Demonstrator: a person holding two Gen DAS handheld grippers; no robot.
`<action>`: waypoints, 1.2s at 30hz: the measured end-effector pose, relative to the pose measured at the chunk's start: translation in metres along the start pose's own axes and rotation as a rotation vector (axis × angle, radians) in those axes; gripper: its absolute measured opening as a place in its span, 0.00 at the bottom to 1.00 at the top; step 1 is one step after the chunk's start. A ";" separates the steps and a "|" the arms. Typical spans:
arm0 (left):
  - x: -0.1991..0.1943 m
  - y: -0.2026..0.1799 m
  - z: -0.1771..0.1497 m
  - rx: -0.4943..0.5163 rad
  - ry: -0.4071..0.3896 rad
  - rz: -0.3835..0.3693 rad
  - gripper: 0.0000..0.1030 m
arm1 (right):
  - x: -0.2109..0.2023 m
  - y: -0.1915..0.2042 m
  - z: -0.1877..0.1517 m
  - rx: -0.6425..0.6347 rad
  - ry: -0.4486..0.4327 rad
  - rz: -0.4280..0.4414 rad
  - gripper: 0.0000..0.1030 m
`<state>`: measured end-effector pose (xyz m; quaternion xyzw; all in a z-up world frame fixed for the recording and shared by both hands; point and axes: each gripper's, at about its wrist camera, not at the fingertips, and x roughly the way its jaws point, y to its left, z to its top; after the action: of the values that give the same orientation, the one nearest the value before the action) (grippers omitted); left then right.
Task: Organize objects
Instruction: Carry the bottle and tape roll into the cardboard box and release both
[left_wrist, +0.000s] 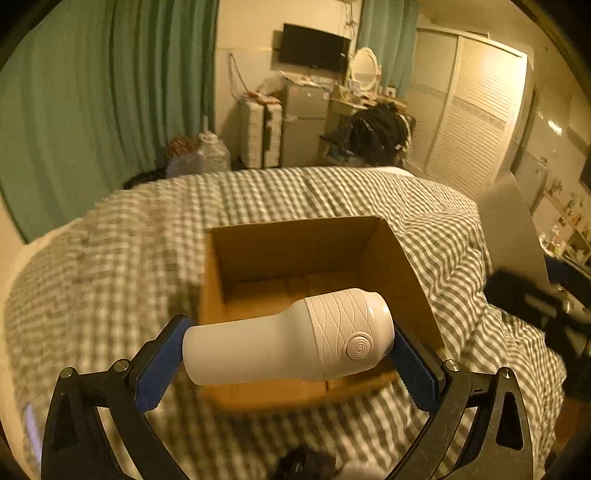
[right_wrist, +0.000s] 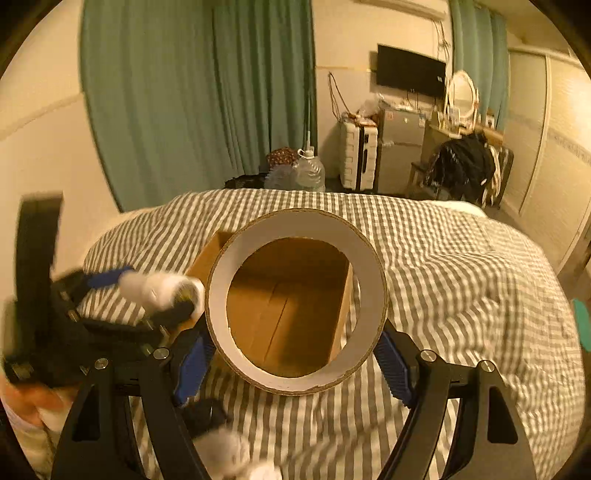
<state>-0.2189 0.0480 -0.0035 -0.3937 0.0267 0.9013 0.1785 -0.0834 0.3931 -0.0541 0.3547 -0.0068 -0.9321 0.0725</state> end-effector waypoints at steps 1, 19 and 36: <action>0.010 0.000 0.003 0.005 -0.002 -0.009 1.00 | 0.011 -0.004 0.008 0.013 0.009 0.008 0.76; 0.077 0.007 0.001 0.067 0.087 0.003 1.00 | 0.114 -0.021 0.030 0.071 0.085 0.111 0.89; 0.060 0.006 0.007 0.007 0.107 0.067 1.00 | 0.058 -0.032 0.032 0.058 0.027 0.020 0.91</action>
<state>-0.2637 0.0616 -0.0422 -0.4396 0.0524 0.8844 0.1481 -0.1515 0.4154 -0.0704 0.3692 -0.0364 -0.9259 0.0717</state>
